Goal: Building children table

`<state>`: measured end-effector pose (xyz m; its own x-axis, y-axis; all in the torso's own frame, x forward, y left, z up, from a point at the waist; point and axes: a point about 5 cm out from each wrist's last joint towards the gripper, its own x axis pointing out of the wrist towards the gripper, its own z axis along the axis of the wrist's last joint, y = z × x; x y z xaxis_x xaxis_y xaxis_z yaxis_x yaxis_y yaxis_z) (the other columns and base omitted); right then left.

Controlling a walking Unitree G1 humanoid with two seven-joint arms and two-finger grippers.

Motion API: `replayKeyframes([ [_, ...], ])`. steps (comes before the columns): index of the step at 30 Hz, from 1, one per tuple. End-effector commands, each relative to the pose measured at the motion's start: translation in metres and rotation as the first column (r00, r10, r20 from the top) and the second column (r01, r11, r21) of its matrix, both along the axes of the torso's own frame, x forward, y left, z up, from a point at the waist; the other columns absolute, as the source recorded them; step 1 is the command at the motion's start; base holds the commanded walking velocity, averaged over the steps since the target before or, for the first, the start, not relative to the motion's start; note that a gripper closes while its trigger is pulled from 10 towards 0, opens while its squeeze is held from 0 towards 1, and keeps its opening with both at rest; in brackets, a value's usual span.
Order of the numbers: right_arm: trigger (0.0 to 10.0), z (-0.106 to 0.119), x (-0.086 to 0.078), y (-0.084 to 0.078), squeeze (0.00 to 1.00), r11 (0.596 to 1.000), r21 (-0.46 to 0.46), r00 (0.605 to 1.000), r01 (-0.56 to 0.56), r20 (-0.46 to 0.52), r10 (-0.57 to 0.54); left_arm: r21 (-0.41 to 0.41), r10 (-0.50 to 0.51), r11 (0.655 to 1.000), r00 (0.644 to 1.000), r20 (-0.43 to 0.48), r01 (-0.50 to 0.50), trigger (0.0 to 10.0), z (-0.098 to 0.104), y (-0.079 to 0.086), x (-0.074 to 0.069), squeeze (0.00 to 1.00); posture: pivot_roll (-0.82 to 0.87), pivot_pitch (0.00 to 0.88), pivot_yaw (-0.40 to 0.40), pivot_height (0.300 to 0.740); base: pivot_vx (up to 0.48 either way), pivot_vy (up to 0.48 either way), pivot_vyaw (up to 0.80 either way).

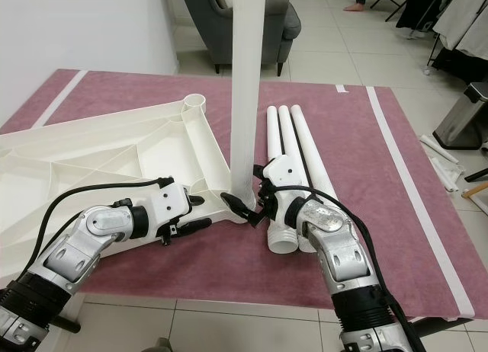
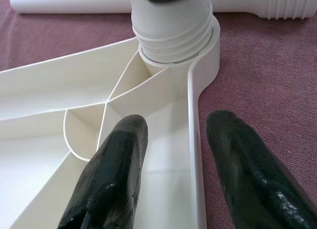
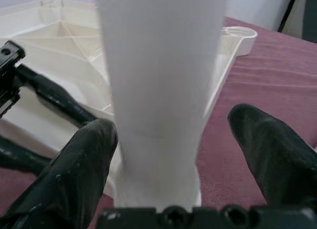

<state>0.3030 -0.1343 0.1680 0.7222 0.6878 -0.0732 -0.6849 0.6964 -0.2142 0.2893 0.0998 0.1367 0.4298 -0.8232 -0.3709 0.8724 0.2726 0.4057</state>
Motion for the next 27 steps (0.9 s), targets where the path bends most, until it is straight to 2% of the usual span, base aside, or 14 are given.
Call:
replayKeyframes([
  [1,10.0,0.002,-0.003,-0.006,0.0,0.997,0.08,1.0,0.008,-0.025,-0.006,0.032,0.023,0.999,0.998,-0.054,-0.022,10.0,-0.007,0.005,-0.002,0.0,0.06,0.114,0.016,0.74,0.0,0.0,0.0],
  [3,10.0,0.003,-0.007,-0.006,0.0,0.994,0.113,0.999,-0.009,-0.034,0.013,0.046,0.032,0.999,0.998,-0.058,-0.029,10.0,-0.009,0.007,-0.002,0.0,0.06,0.114,0.018,0.74,0.0,0.0,0.0],
  [5,10.0,0.002,-0.018,-0.005,0.0,0.989,0.139,0.996,-0.06,-0.053,0.068,0.072,0.046,0.997,0.997,-0.066,-0.041,10.0,-0.012,0.01,0.0,0.0,0.06,0.116,0.027,0.74,0.0,0.0,0.0],
  [7,10.0,-0.002,-0.025,-0.006,0.0,0.988,0.134,0.994,-0.08,-0.065,0.09,0.092,0.045,0.995,0.996,-0.076,-0.038,9.3,-0.014,0.012,0.0,0.0,0.05,0.119,0.034,0.74,0.0,0.0,0.0],
  [12,10.0,-0.004,-0.028,-0.008,0.0,0.989,0.128,0.994,-0.07,-0.072,0.08,0.108,0.043,0.994,0.996,-0.082,-0.034,9.0,-0.016,0.015,0.0,0.0,0.05,0.121,0.04,0.74,0.0,0.0,0.0],
  [13,10.0,-0.005,-0.029,-0.009,0.0,0.99,0.13,0.994,-0.064,-0.075,0.074,0.122,0.045,0.992,0.995,-0.087,-0.034,7.2,-0.018,0.017,0.001,0.0,0.05,0.122,0.045,0.74,0.0,0.0,0.0],
  [14,10.0,-0.006,-0.031,-0.01,0.0,0.989,0.133,0.994,-0.06,-0.08,0.071,0.134,0.047,0.99,0.995,-0.093,-0.034,6.4,-0.019,0.02,0.001,0.0,0.05,0.124,0.048,0.74,0.0,0.0,0.0],
  [15,10.0,-0.007,-0.032,-0.01,0.0,0.989,0.134,0.994,-0.06,-0.085,0.071,0.141,0.048,0.989,0.994,-0.097,-0.034,4.8,-0.02,0.021,0.002,0.0,0.05,0.125,0.048,0.74,0.0,0.0,0.0],
  [17,10.0,-0.007,-0.033,-0.01,0.0,0.989,0.135,0.993,-0.06,-0.088,0.073,0.145,0.048,0.989,0.994,-0.099,-0.033,4.8,-0.021,0.022,0.002,0.0,0.05,0.124,0.048,0.74,0.0,0.0,0.0],
  [18,10.0,-0.008,-0.035,-0.01,0.0,0.989,0.133,0.992,-0.064,-0.097,0.077,0.148,0.049,0.988,0.994,-0.1,-0.034,3.2,-0.021,0.023,0.003,0.0,0.05,0.126,0.048,0.74,0.0,0.0,0.0],
  [19,10.0,-0.008,-0.035,-0.01,0.0,0.989,0.133,0.992,-0.064,-0.097,0.077,0.148,0.049,0.988,0.994,-0.1,-0.034,3.2,-0.021,0.023,0.003,0.0,0.05,0.126,0.048,0.74,0.0,0.0,0.0],
  [21,10.0,-0.01,-0.038,-0.01,0.0,0.989,0.129,0.99,-0.073,-0.11,0.088,0.156,0.048,0.987,0.993,-0.104,-0.031,0.0,-0.021,0.024,0.004,0.0,0.05,0.127,0.048,0.74,0.0,0.0,0.0],
  [27,10.0,-0.01,-0.041,-0.006,0.0,0.987,0.131,0.987,-0.092,-0.117,0.108,0.173,0.018,0.985,0.993,-0.116,0.003,0.0,-0.023,0.027,0.001,0.0,0.05,0.127,0.043,0.74,0.0,0.0,0.0],
])
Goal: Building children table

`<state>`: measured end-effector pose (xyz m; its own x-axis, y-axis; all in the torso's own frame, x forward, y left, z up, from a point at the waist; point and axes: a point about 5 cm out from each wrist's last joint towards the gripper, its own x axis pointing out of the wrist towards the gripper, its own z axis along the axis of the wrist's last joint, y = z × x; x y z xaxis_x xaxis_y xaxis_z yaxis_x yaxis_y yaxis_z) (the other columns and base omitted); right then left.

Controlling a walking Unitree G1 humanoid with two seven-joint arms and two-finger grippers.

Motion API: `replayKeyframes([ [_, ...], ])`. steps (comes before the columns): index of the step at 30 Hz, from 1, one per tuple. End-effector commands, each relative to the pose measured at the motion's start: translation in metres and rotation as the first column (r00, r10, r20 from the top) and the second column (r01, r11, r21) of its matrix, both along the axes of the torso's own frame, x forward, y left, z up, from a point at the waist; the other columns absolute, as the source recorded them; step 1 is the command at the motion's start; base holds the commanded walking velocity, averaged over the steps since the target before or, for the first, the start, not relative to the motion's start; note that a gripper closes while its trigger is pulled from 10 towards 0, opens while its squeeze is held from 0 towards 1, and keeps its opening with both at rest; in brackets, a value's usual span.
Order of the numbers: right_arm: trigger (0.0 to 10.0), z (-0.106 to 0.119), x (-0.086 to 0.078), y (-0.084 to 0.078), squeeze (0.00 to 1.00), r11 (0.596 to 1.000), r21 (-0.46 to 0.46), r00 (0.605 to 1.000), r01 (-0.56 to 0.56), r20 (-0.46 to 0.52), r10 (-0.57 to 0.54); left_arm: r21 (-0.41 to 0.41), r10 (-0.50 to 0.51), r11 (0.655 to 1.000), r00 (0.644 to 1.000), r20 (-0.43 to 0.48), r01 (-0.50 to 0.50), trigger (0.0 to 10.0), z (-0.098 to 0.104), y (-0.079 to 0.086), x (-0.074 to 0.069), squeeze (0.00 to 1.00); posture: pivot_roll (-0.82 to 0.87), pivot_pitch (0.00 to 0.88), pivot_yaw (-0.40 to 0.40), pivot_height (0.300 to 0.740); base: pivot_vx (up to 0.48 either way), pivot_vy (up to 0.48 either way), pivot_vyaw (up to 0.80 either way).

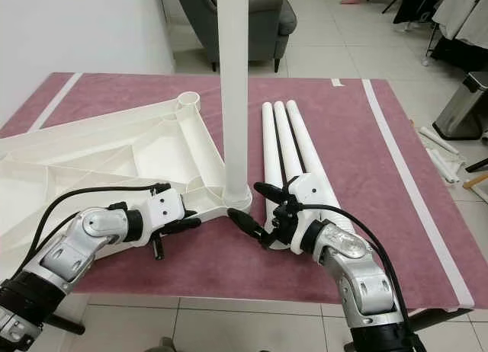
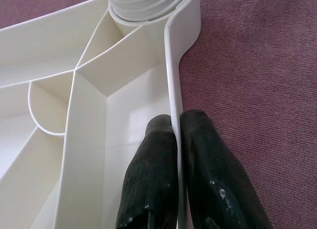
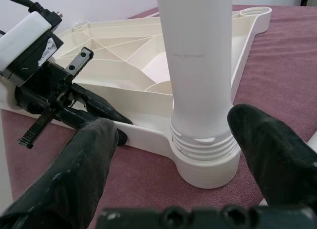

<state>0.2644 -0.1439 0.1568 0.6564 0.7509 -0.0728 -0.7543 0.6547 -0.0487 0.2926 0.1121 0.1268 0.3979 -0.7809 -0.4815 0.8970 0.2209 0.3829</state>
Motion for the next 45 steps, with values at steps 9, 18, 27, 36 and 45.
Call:
replayKeyframes([
  [9,10.0,0.001,-0.004,0.01,0.0,0.999,0.008,0.999,-0.048,-0.01,0.048,0.062,-0.091,0.994,0.995,-0.04,0.094,0.0,0.002,0.02,-0.009,0.0,0.06,0.13,0.035,0.74,0.0,0.0,0.0],
  [18,10.0,-0.004,-0.008,0.019,0.0,0.997,0.008,0.996,-0.08,-0.031,0.08,0.141,-0.216,0.967,0.976,0.01,0.212,0.0,0.02,0.032,-0.015,0.0,0.06,0.128,0.026,0.74,0.0,0.0,0.0],
  [27,10.0,-0.009,-0.012,0.027,0.0,0.995,0.009,0.993,-0.103,-0.049,0.103,0.202,-0.197,0.963,0.979,0.06,0.181,10.0,0.02,0.038,-0.01,0.0,0.06,0.123,0.02,0.74,0.0,0.0,0.0],
  [36,10.0,-0.016,-0.021,0.033,0.0,0.997,0.012,0.996,-0.075,-0.052,0.075,0.095,-0.095,0.992,0.991,0.092,0.087,10.0,0.017,0.031,-0.007,1.0,0.05,0.119,0.013,0.74,0.0,0.0,0.0],
  [45,10.0,-0.01,-0.024,0.029,0.0,0.999,0.046,1.0,0.019,-0.02,-0.018,-0.105,-0.093,0.989,0.989,0.116,0.105,10.0,0.033,0.022,-0.023,0.0,0.05,0.107,0.016,0.74,0.0,0.0,0.0],
])
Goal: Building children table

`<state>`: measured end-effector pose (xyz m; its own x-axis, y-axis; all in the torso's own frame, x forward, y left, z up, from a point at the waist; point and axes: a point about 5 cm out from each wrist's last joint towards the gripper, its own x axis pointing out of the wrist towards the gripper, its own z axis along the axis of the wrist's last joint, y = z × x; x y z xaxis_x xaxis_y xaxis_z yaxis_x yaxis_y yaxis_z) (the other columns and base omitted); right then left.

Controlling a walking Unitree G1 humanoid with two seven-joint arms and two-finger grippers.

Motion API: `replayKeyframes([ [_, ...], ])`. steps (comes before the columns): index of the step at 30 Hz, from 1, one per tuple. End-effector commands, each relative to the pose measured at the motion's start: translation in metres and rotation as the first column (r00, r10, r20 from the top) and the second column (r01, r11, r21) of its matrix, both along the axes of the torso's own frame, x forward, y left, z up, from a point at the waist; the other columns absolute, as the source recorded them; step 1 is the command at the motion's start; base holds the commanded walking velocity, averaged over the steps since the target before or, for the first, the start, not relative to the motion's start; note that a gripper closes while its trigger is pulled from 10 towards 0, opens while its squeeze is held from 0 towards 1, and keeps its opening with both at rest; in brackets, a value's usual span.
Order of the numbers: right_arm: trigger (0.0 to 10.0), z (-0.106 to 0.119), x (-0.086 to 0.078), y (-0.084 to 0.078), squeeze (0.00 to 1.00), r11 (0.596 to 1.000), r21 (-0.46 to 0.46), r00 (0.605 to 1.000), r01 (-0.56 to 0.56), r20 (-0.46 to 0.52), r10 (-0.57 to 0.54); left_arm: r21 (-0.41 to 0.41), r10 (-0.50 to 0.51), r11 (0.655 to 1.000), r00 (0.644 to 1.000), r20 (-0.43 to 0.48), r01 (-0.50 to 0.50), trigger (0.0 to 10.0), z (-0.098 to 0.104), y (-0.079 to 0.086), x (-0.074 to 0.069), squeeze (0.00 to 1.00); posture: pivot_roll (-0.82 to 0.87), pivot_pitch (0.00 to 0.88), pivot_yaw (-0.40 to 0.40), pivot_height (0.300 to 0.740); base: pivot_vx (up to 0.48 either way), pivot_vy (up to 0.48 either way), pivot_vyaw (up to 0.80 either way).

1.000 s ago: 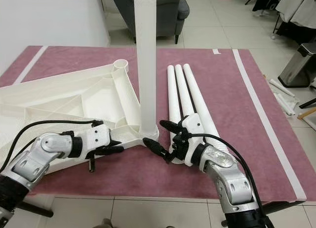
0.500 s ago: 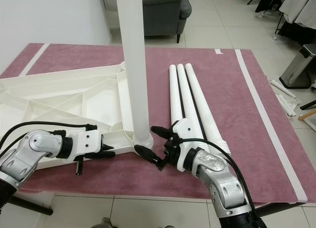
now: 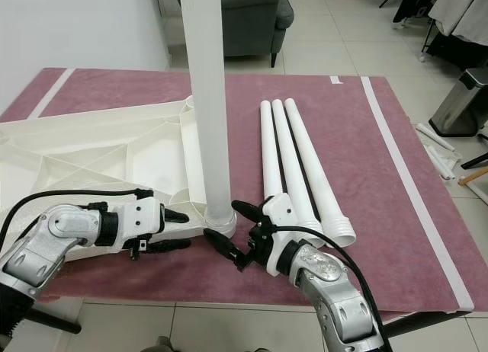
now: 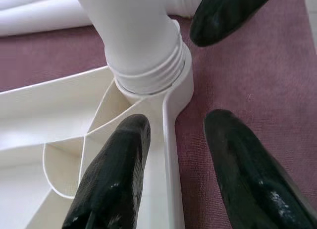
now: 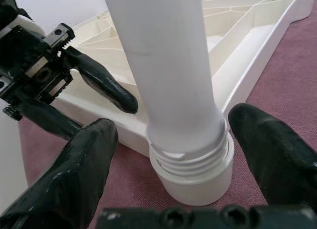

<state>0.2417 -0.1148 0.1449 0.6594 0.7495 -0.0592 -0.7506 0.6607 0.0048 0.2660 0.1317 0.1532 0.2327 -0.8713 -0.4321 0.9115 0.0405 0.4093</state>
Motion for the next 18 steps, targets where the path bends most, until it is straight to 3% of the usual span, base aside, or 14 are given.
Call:
replayKeyframes([
  [1,10.0,0.002,-0.001,0.0,0.0,1.0,0.001,1.0,0.012,0.011,-0.012,-0.079,0.121,0.99,0.991,0.06,-0.116,10.0,0.007,0.002,0.004,0.0,0.05,0.107,0.016,0.74,0.0,0.0,0.0],
  [3,10.0,0.004,0.001,-0.002,0.0,0.999,0.0,0.998,0.052,0.028,-0.052,-0.156,0.139,0.979,0.989,0.06,-0.128,10.0,0.017,0.001,0.0,0.0,0.05,0.105,0.014,0.74,0.0,0.0,0.0],
  [5,10.0,0.004,0.001,-0.002,0.0,0.999,0.0,0.998,0.052,0.028,-0.052,-0.156,0.139,0.979,0.989,0.06,-0.128,10.0,0.017,0.001,0.0,0.0,0.05,0.105,0.014,0.74,0.0,0.0,0.0],
  [6,10.0,0.006,0.003,-0.006,0.0,0.994,-0.004,0.993,0.108,0.048,-0.108,-0.239,0.18,0.958,0.982,0.061,-0.161,10.0,0.028,0.001,-0.003,0.0,0.05,0.104,0.013,0.74,0.0,0.0,0.0],
  [12,10.0,0.01,-0.005,-0.01,0.0,0.992,0.002,0.99,0.129,0.057,-0.129,-0.306,0.298,0.915,0.952,0.074,-0.262,10.0,0.037,0.008,-0.011,0.0,0.06,0.104,0.008,0.74,0.0,0.0,0.0],
  [14,10.0,0.01,-0.005,-0.01,0.0,0.992,0.002,0.99,0.129,0.057,-0.129,-0.306,0.298,0.915,0.952,0.074,-0.262,10.0,0.037,0.008,-0.011,0.0,0.06,0.104,0.008,0.74,0.0,0.0,0.0],
  [16,10.0,0.013,-0.008,-0.01,0.0,0.994,-0.007,0.992,0.106,0.067,-0.106,-0.36,0.376,0.87,0.926,0.044,-0.336,10.0,0.037,0.004,-0.015,0.0,0.07,0.102,0.006,0.74,0.0,0.0,0.0],
  [18,10.0,0.013,-0.008,-0.01,0.0,0.994,-0.007,0.992,0.106,0.067,-0.106,-0.36,0.376,0.87,0.926,0.044,-0.336,10.0,0.037,0.004,-0.015,0.0,0.07,0.102,0.006,0.74,0.0,0.0,0.0],
])
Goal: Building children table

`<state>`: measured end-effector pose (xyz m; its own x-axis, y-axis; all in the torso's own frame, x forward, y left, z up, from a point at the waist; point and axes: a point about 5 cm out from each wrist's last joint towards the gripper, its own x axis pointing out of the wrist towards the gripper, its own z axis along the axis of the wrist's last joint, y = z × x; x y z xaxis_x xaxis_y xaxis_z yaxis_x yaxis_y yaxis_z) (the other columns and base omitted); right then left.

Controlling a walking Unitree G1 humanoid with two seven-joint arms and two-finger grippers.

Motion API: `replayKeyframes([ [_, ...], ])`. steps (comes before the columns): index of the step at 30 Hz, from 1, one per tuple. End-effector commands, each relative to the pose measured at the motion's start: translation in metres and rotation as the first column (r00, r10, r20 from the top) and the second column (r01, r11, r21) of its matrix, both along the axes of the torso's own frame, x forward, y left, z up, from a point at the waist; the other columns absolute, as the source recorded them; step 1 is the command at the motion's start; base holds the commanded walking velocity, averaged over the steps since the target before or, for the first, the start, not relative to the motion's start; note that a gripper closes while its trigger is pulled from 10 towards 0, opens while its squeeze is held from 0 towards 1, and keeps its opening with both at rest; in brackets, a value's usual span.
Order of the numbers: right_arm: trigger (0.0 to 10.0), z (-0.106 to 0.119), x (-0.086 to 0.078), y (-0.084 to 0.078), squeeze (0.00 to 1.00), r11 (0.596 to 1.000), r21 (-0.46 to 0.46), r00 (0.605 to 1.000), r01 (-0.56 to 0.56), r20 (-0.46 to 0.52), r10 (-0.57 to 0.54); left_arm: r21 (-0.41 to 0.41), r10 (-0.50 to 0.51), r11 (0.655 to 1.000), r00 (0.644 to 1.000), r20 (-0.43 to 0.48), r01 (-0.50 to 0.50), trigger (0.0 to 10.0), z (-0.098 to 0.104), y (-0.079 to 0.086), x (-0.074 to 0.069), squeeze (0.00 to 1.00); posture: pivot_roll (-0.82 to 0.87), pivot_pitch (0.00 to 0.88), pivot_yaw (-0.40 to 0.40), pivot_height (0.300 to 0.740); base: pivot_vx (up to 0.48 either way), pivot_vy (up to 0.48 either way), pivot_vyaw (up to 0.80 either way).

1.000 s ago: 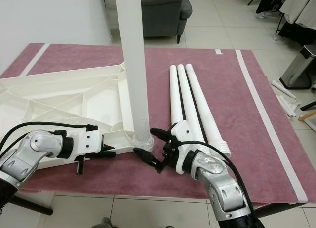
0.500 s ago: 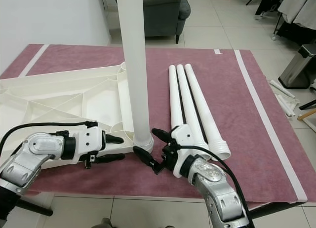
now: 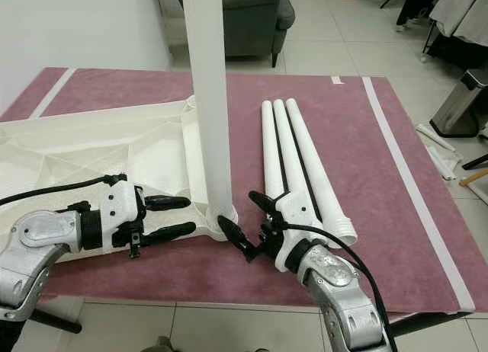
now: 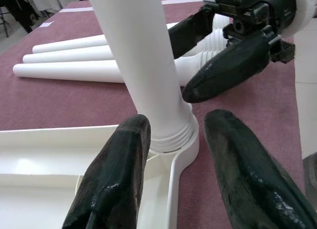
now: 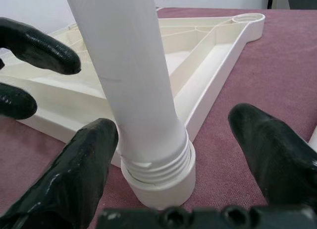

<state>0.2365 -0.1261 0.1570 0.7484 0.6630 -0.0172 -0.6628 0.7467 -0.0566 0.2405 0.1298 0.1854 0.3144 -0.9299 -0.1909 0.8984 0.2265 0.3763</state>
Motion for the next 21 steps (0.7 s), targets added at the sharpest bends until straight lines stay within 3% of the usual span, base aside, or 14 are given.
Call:
replayKeyframes([
  [1,10.0,0.003,-0.002,0.003,0.0,0.999,-0.01,0.999,-0.039,0.005,0.039,-0.104,0.329,0.941,0.943,0.052,-0.323,10.0,0.0,0.0,0.01,0.0,0.07,0.101,0.006,0.74,0.0,0.0,0.0],
  [4,10.0,0.007,-0.002,0.004,0.0,0.997,-0.024,0.997,-0.068,0.019,0.068,-0.081,0.368,0.928,0.928,0.053,-0.363,10.0,-0.007,-0.004,0.012,0.0,0.07,0.1,0.002,0.74,0.0,0.0,0.0],
  [5,10.0,0.014,-0.003,0.004,0.0,0.984,-0.063,0.986,-0.164,0.031,0.166,-0.016,0.418,0.908,0.906,0.073,-0.418,10.0,-0.019,-0.005,0.018,0.0,0.07,0.099,0.002,0.74,0.0,0.0,0.0],
  [9,10.0,0.017,-0.006,0.003,0.0,0.965,-0.109,0.969,-0.24,0.026,0.244,0.007,0.436,0.899,0.896,0.082,-0.438,10.0,-0.022,-0.005,0.023,0.0,0.07,0.098,0.003,0.74,0.0,0.0,0.0],
  [12,10.0,0.019,-0.004,0.002,0.0,0.959,-0.128,0.965,-0.254,0.031,0.26,0.01,0.438,0.898,0.895,0.081,-0.44,10.0,-0.022,-0.005,0.025,0.0,0.07,0.097,0.006,0.74,0.0,0.0,0.0],
  [15,10.0,0.029,0.01,0.0,0.0,0.956,-0.156,0.962,-0.249,0.073,0.263,0.024,0.444,0.894,0.892,0.08,-0.447,10.0,-0.022,-0.003,0.028,0.0,0.07,0.095,0.008,0.74,0.0,0.0,0.0],
  [21,10.0,0.039,0.022,0.005,0.0,0.954,-0.157,0.955,-0.255,0.115,0.274,0.048,0.466,0.881,0.88,0.089,-0.471,10.0,-0.022,-0.001,0.031,0.0,0.07,0.092,0.005,0.74,0.0,0.0,0.0],
])
